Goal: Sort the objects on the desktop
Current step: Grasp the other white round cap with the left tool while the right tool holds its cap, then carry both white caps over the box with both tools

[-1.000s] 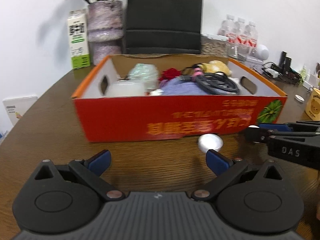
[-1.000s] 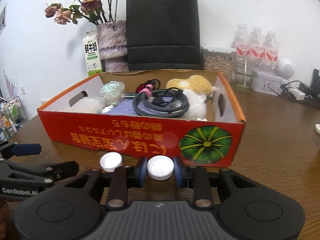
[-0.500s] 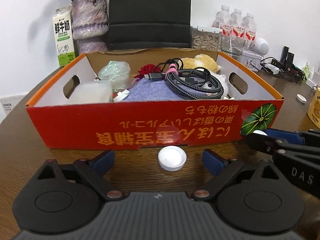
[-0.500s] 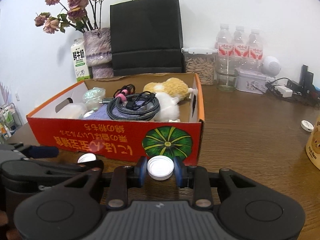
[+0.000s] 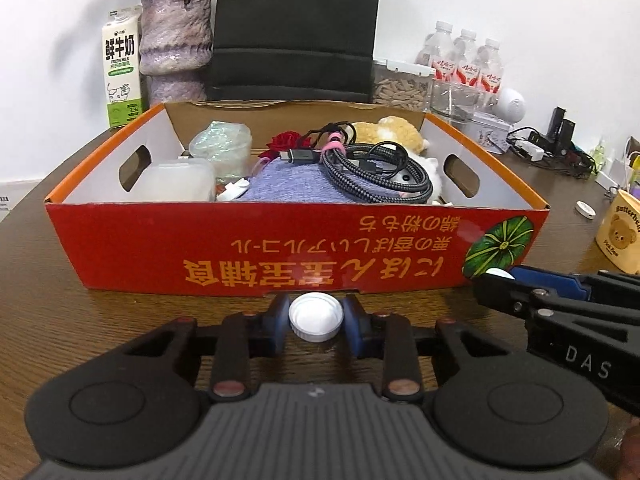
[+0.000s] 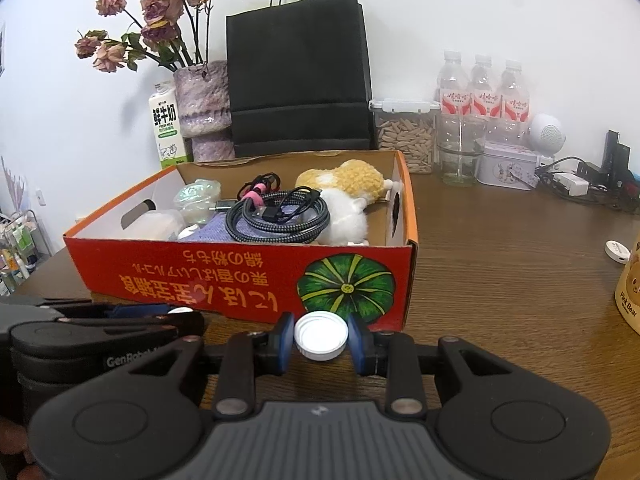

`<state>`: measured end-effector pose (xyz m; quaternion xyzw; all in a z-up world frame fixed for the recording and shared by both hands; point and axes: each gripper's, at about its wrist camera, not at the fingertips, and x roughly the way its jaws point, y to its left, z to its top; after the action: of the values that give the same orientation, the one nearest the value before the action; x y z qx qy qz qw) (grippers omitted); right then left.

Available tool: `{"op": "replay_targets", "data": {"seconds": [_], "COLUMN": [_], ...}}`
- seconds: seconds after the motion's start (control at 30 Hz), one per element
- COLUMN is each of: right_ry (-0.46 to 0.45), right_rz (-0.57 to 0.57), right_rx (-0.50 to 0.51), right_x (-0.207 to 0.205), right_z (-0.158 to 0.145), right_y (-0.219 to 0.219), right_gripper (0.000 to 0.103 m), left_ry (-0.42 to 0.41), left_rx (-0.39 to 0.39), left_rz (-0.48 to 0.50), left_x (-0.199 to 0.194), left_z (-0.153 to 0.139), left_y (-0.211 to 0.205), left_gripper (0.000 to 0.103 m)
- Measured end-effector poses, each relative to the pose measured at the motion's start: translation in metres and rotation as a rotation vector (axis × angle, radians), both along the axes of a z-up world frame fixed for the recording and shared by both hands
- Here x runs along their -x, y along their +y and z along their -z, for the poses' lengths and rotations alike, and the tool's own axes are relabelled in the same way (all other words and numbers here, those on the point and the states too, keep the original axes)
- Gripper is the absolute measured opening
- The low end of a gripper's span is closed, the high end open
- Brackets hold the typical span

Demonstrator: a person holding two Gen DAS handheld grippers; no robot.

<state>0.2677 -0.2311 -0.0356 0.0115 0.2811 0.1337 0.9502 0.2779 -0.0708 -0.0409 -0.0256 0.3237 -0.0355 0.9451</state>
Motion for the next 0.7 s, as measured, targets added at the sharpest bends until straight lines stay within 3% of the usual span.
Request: {"op": "replay_targets", "data": {"seconds": [0.3, 0.7], "right_ry": [0.002, -0.105], "right_rz": [-0.012, -0.042], "right_rx": [0.000, -0.013], "right_x": [0.002, 0.023], "right_z": [0.001, -0.020], "right_y": [0.004, 0.019], "right_gripper": [0.027, 0.028], "left_ry": [-0.021, -0.125], "left_rx": [0.015, 0.038], "left_rz": [-0.002, 0.027], "left_x": [0.004, 0.035], "left_z": [-0.003, -0.030], "left_y": [0.007, 0.019], "left_gripper": [0.029, 0.029]}}
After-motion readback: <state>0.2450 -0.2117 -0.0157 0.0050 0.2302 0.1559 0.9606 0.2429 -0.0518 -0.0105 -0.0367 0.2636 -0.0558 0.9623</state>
